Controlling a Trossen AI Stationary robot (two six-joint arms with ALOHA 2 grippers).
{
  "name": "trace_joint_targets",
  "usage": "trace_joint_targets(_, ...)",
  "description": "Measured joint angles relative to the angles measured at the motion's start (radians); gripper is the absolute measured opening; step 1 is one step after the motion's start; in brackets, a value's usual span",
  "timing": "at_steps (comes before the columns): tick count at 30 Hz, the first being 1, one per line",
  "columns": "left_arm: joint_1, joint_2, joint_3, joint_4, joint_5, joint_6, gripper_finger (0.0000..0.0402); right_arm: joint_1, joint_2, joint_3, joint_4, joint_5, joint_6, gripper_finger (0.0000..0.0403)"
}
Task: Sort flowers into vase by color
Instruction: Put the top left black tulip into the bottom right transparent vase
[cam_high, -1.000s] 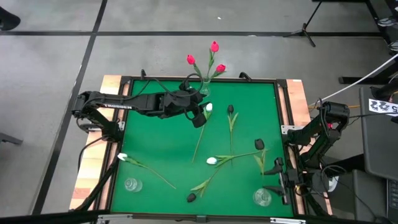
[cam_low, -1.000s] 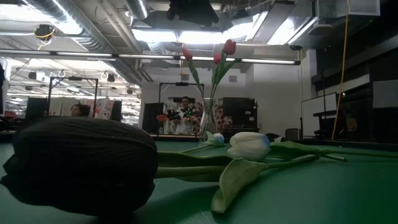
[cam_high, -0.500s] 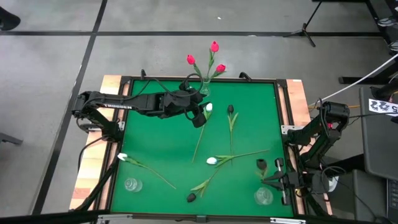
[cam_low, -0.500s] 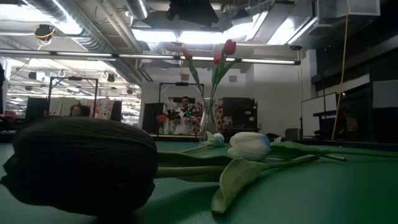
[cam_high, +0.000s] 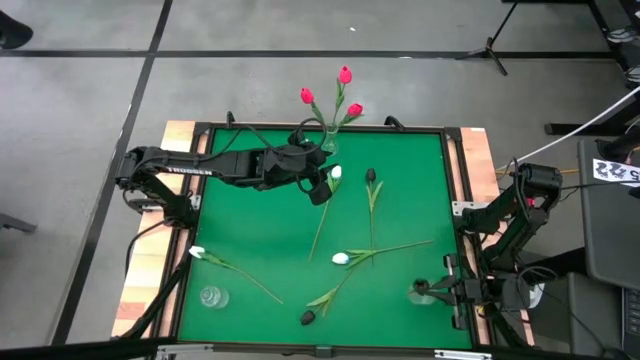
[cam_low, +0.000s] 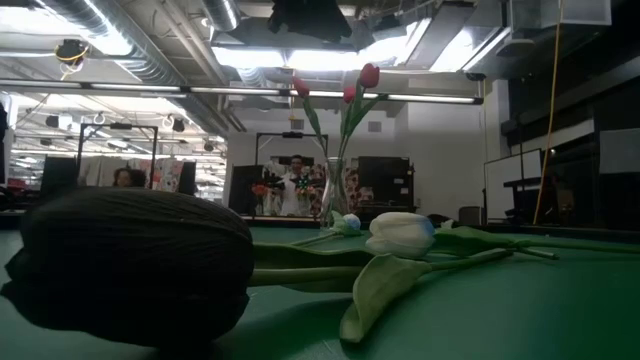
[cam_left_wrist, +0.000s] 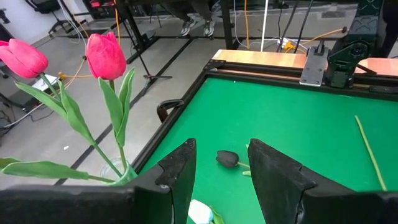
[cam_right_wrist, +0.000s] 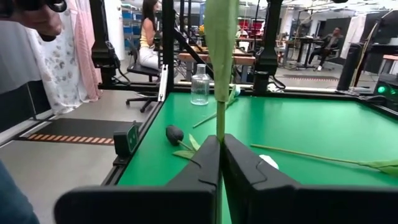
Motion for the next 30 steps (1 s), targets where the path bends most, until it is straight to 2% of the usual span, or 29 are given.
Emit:
trace_joint_targets(25,0.038,0.0,0.0,0.001,0.0,-0.008,0.0143,0.0,0.0,0.0,0.014,0.057,0.0,0.0002)
trace_joint_targets(30,0.042,0.0,0.0,0.001,0.0,-0.008,0.0143,0.022,0.0,-0.003,0.012,0.15,0.056,0.0002)
